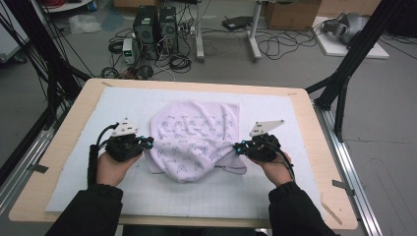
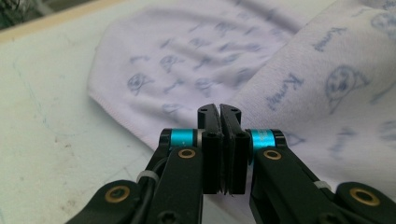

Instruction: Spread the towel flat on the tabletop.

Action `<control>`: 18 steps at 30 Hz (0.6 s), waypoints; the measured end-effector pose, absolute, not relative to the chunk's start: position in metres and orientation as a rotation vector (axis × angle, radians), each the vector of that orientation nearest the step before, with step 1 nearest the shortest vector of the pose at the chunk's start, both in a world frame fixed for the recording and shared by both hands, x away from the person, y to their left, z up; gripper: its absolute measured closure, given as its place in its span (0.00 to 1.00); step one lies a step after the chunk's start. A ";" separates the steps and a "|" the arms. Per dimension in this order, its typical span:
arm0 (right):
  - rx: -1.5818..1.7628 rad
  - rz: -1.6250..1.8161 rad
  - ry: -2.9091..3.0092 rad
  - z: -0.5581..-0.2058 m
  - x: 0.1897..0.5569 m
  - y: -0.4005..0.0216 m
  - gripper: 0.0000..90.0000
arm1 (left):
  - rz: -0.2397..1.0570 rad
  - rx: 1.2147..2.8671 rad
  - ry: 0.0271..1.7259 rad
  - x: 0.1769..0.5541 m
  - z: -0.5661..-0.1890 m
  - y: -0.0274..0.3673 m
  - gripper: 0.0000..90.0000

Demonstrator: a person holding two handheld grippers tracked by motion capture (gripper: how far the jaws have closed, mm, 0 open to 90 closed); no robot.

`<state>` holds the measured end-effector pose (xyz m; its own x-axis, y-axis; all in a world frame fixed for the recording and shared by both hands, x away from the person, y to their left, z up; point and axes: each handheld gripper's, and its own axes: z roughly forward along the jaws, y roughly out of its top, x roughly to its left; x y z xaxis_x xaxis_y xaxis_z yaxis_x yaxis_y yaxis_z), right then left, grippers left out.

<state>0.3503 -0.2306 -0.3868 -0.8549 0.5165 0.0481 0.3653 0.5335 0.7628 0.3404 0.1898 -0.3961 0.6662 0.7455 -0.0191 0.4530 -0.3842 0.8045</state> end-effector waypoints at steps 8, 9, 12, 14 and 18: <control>0.874 1.131 2.665 -0.427 0.380 -0.220 0.90 | 0.390 2.078 0.962 0.354 -0.419 0.187 0.90; 0.863 1.139 2.650 -0.424 0.378 -0.220 0.87 | 0.396 2.056 0.955 0.351 -0.414 0.190 0.85; 0.820 1.191 2.579 -0.406 0.366 -0.225 0.83 | 0.420 1.992 0.924 0.337 -0.397 0.202 0.78; 0.801 1.242 2.530 -0.394 0.357 -0.230 0.81 | 0.422 1.966 0.903 0.327 -0.389 0.205 0.73; 0.724 1.298 2.532 -0.382 0.334 -0.228 0.74 | 0.380 1.963 0.834 0.306 -0.388 0.199 0.70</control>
